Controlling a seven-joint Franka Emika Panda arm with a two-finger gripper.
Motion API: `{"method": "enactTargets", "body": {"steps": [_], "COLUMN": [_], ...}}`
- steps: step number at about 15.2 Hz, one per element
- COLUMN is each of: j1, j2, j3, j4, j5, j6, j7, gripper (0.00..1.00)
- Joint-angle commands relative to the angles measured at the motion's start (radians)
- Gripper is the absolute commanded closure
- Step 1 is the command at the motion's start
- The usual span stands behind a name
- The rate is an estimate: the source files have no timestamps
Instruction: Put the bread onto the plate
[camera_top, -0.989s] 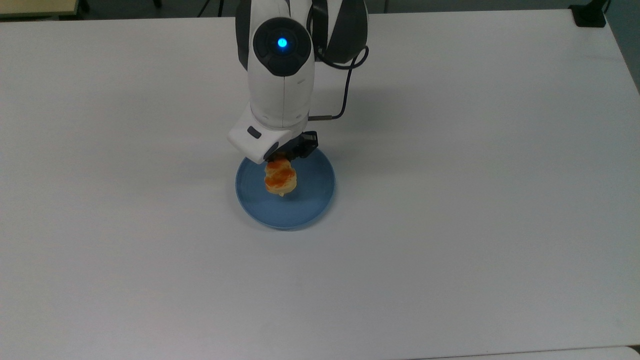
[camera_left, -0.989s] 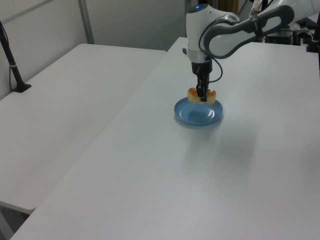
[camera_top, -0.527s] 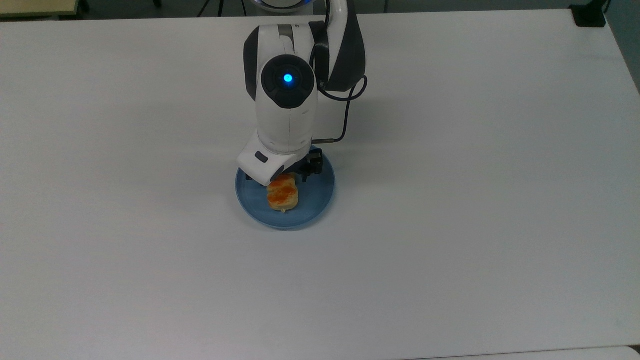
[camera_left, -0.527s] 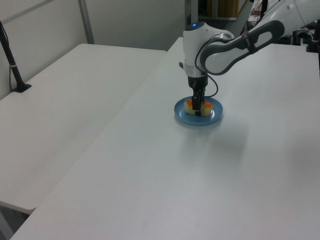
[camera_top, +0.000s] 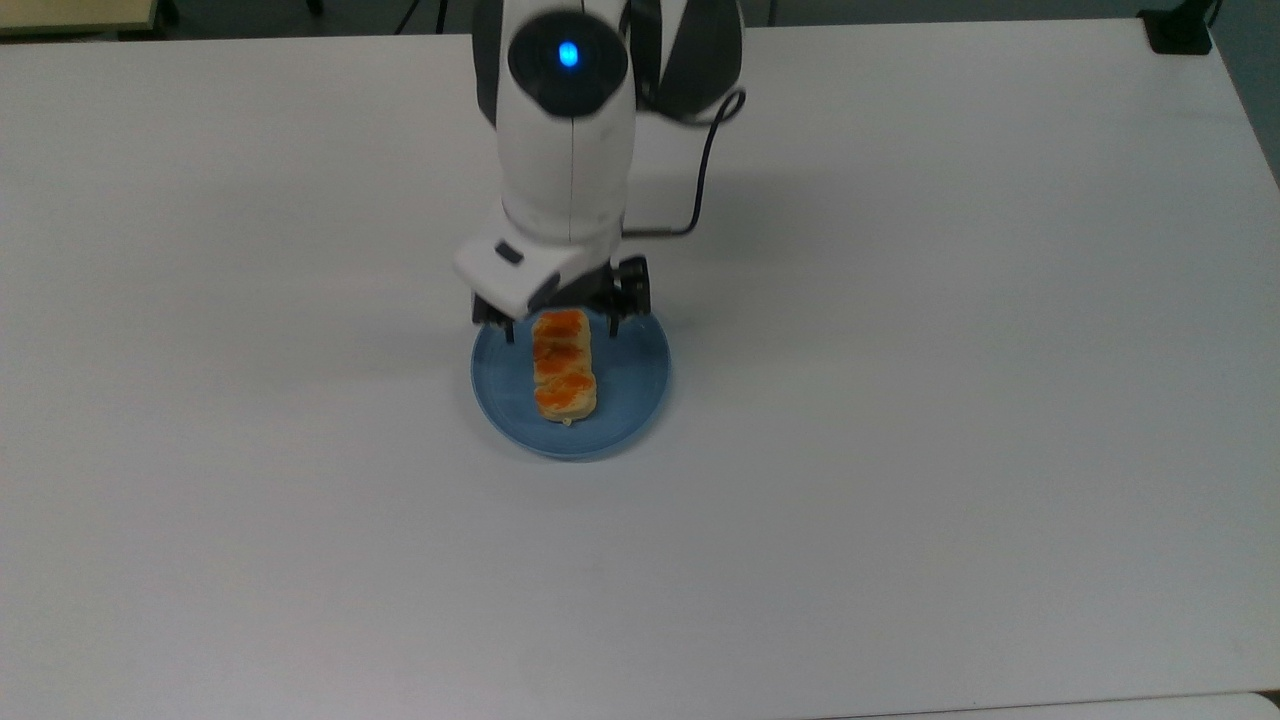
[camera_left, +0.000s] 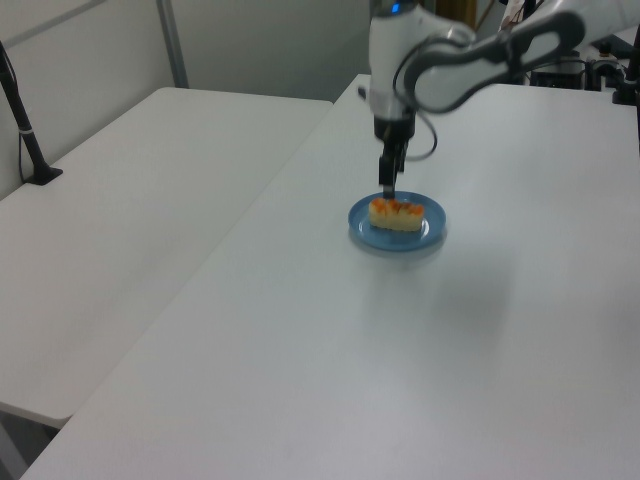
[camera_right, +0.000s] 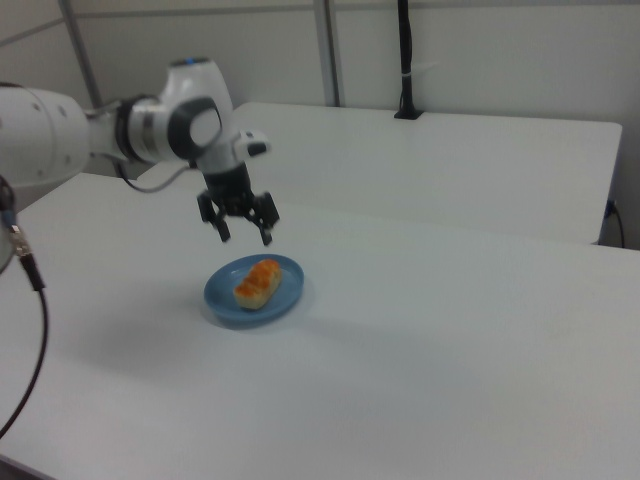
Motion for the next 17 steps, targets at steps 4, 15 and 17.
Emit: {"method": "enactTargets", "body": {"steps": [4,15,17], "j1": [-0.042,-0.056,-0.056], "j2": [-0.342,-0.399,-0.399], "j3": [-0.004,-0.001,-0.001], "j4": [-0.054,-0.053,-0.053], "j5": [0.008,0.012,0.012], "j6": [-0.327,-0.398,-0.398], "j7": [0.052,0.052,0.052], "gripper": [0.0,0.0,0.0]}}
